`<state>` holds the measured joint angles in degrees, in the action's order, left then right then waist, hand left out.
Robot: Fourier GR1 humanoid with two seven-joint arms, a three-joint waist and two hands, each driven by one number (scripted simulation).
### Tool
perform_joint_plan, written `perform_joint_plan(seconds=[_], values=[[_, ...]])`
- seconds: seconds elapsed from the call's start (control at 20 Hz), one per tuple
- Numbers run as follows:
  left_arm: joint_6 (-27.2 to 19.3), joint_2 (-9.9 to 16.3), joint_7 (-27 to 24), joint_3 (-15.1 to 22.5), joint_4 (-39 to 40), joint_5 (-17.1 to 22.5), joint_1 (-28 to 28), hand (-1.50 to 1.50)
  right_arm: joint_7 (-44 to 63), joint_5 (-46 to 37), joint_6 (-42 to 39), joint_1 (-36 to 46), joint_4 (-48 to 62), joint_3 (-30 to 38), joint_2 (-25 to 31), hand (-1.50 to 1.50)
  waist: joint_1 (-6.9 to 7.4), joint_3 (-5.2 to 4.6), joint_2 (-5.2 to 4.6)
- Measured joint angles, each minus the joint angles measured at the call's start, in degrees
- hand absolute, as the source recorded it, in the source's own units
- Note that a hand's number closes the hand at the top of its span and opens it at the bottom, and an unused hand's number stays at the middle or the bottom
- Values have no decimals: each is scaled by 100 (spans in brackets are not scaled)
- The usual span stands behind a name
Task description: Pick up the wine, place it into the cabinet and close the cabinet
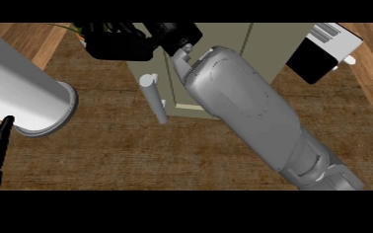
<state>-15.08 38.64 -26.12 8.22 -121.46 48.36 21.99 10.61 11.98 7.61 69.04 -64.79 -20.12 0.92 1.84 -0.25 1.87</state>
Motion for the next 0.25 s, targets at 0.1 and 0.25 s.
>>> perform_joint_plan(seconds=[0.1,0.25], values=[[-51,-12,70,13,-25,-6,-91,-150,-140,-99,-60,18,103,-24,45,150,7,4,15],[-46,-59,109,23,18,-9,-144,-150,-235,-162,-180,4,146,-31,109,150,-2,2,34]])
